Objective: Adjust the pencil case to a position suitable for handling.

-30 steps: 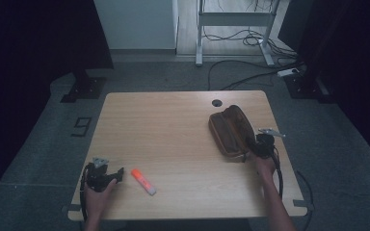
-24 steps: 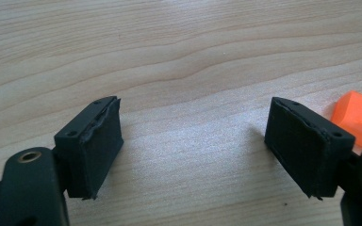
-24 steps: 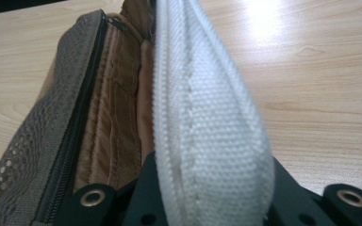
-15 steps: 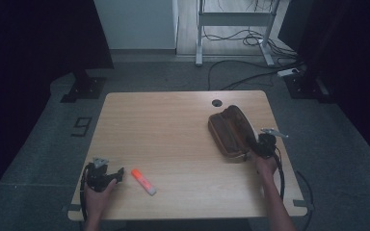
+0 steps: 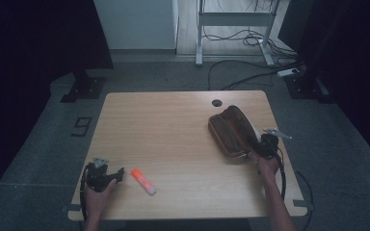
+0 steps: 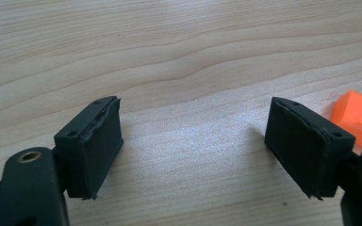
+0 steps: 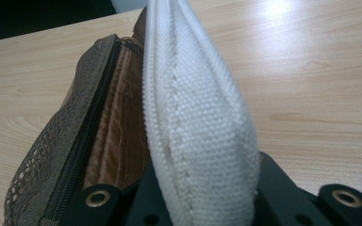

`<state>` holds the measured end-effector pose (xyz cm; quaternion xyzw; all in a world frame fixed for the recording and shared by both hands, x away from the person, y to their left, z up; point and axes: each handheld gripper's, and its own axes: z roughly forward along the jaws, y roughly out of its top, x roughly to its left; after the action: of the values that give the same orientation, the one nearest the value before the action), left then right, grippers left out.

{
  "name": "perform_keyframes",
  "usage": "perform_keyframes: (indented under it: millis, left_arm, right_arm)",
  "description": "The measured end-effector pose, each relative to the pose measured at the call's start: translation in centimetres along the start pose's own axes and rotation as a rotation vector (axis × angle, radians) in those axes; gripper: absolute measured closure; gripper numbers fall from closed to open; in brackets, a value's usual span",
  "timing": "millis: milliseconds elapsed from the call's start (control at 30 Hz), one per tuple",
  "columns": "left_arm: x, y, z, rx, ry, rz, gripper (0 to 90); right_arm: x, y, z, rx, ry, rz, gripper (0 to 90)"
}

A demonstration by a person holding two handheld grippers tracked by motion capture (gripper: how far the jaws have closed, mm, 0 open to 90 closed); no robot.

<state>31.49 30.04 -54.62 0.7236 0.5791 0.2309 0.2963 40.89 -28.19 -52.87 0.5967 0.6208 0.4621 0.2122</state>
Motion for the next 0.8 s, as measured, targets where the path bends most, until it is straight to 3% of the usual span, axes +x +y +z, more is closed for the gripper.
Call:
perform_keyframes:
  millis: [367,800]
  left_arm:
    - [0.0,0.0,0.0,0.000,0.000,0.000,19.3]
    - [0.0,0.0,0.0,0.000,0.000,0.000,19.3]
  right_arm:
    - [0.1,0.4,-0.7,-0.034,0.045,0.013,82.9]
    - [1.2,0.7,-1.2,-0.051,0.105,-0.027,82.8]
